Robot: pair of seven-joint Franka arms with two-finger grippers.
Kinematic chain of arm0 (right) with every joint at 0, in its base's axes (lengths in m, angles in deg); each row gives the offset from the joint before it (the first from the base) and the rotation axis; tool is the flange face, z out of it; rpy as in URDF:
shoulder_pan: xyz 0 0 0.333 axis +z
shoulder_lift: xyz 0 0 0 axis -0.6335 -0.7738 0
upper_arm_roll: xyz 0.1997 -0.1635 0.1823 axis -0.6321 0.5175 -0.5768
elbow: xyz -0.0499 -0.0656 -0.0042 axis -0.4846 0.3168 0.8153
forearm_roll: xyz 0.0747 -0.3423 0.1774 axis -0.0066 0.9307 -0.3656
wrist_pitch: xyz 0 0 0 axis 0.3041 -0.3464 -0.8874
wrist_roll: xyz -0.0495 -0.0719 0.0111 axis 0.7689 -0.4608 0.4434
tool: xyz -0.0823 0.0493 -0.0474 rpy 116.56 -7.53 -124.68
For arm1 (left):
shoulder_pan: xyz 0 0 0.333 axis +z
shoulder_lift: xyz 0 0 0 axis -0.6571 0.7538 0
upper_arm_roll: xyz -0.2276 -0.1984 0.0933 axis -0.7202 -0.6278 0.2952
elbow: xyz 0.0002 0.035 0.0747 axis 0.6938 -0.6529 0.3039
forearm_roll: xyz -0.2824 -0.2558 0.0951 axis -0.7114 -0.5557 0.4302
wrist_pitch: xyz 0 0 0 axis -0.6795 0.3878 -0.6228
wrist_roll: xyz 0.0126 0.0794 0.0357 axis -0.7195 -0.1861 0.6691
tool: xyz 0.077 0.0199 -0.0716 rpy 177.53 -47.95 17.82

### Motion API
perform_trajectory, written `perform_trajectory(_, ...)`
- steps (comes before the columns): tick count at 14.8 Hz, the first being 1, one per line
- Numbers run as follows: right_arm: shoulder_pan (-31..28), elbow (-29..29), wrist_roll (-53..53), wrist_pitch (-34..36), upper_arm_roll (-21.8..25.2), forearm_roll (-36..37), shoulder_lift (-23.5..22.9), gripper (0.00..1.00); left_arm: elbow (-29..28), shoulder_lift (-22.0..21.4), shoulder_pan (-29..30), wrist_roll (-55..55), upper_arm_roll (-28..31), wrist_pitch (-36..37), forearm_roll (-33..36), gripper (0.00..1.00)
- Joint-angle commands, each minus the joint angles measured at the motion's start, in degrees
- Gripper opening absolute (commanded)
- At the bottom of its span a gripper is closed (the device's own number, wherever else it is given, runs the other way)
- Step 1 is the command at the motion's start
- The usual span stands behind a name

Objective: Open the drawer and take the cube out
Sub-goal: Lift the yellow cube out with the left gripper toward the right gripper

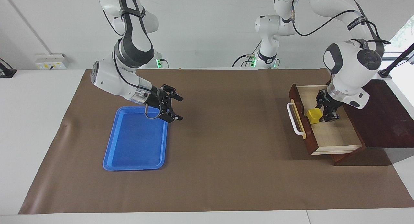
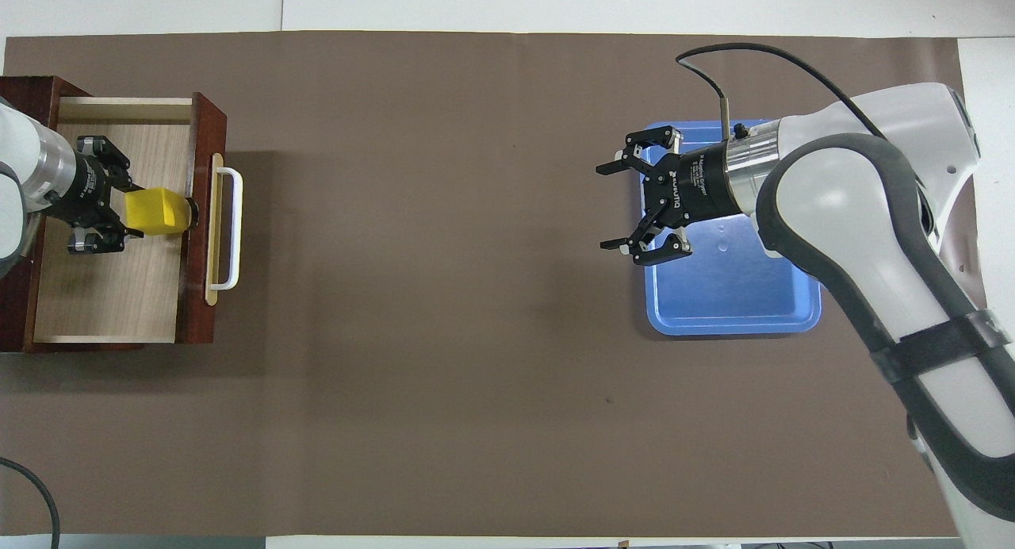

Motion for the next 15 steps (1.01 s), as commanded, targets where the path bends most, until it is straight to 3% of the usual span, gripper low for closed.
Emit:
perform_trajectory(1,0.9,0.41,2.12,-1.26,-0.29,-1.13,-0.25,1.0,8.43,2.42,-0.89,0.3,0.26,5.06,-1.1,0.0)
perform_trajectory(5,1.86,0.67,2.93,-2.49,-0.38,-2.71,-0.87,1.0,17.14,5.41,-0.98,2.05,-2.72,10.6,-5.31,0.0)
perform_trajectory(15,3.36,-0.21,4.51,-2.14,-0.29,-1.57,-0.69,1.0,17.86,6.12,-5.46,32.61,-19.67,11.58,1.71,0.0)
